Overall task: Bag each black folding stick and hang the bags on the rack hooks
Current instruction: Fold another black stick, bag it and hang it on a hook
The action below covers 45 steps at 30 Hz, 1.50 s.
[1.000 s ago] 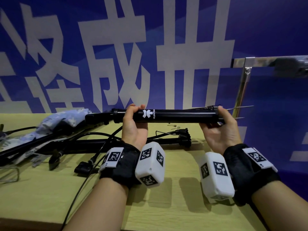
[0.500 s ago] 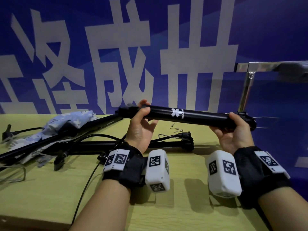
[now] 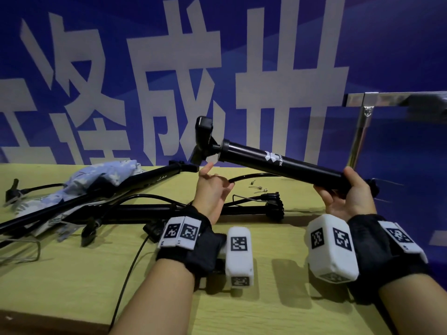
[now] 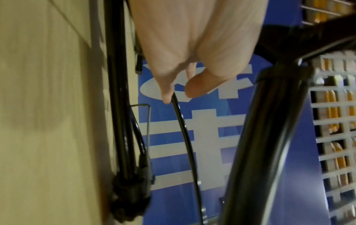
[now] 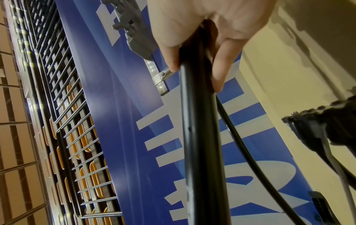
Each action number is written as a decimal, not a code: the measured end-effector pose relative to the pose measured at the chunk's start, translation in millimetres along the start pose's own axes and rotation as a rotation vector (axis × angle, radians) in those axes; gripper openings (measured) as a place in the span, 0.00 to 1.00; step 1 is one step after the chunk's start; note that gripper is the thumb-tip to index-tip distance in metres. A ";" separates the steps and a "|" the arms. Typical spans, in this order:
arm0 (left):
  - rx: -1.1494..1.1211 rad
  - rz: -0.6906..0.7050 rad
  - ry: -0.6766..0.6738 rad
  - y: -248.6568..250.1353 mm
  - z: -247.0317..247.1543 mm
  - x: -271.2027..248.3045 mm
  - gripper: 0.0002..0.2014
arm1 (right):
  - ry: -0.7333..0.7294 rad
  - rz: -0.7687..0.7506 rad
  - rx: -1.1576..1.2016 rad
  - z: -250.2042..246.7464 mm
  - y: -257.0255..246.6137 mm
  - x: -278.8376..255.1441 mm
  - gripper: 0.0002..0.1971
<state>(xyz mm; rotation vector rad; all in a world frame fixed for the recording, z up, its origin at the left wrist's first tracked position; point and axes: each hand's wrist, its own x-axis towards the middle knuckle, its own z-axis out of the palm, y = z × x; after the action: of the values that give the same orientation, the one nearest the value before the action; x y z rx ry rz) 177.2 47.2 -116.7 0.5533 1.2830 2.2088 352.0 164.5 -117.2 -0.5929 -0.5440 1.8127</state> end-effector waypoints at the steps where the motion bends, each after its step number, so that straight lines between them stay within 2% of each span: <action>1: 0.241 0.048 -0.013 -2.7 -0.5 1.1 0.29 | 0.000 -0.008 -0.002 -0.1 0.1 0.3 0.12; 3: 0.747 0.185 -0.043 -10.0 -4.8 5.8 0.27 | 0.002 -0.035 0.003 -0.9 -0.4 2.5 0.19; 5: 1.021 0.264 -0.107 -11.8 -12.8 11.3 0.21 | 0.013 -0.052 0.019 -2.5 -2.5 4.9 0.23; 7: 1.087 0.279 -0.137 -9.4 -21.7 15.8 0.14 | 0.045 -0.057 0.051 -4.8 -4.4 7.8 0.24; 11: 1.193 0.379 -0.012 1.8 -29.8 16.1 0.11 | 0.106 -0.047 0.071 -8.1 -5.4 13.3 0.27; 14: 1.189 0.430 0.125 4.6 -31.7 14.4 0.11 | 0.094 -0.030 0.057 -9.4 -5.7 15.2 0.27; 16: 1.123 0.447 0.161 6.8 -32.9 13.6 0.10 | 0.089 -0.025 0.057 -9.6 -5.8 15.5 0.25; 20: 1.015 0.574 0.041 8.8 -28.4 7.0 0.07 | 0.134 -0.045 0.054 -11.9 -6.4 17.3 0.28; 23: 1.070 0.672 -0.022 7.3 -22.7 1.7 0.05 | 0.183 -0.064 0.043 -13.0 -6.3 17.7 0.29; 27: 1.098 0.753 0.060 7.5 -20.9 3.3 0.07 | 0.167 -0.090 0.004 -10.6 -3.2 15.4 0.20; 29: 1.104 0.762 0.131 10.0 -20.7 3.6 0.09 | 0.154 -0.079 -0.011 -8.7 -1.5 13.9 0.14; 32: 1.029 0.733 0.186 13.2 -18.6 0.9 0.08 | 0.154 -0.049 -0.035 -7.5 -1.4 12.4 0.11; 36: 0.956 0.730 0.194 14.8 -17.6 -1.7 0.07 | 0.159 -0.013 -0.036 -8.2 -3.0 12.8 0.10; 41: 0.997 0.772 0.145 14.5 -18.6 -2.6 0.04 | 0.170 -0.004 -0.039 -10.0 -3.3 15.5 0.18; 45: 0.986 0.772 0.180 15.0 -18.6 -3.3 0.04 | 0.146 -0.002 -0.057 -10.3 -2.7 14.7 0.21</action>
<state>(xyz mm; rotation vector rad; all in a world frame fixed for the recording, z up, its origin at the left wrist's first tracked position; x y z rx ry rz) 165.5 26.6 -112.5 1.4217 2.5918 2.0204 356.5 180.1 -125.3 -0.7570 -0.4975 1.7404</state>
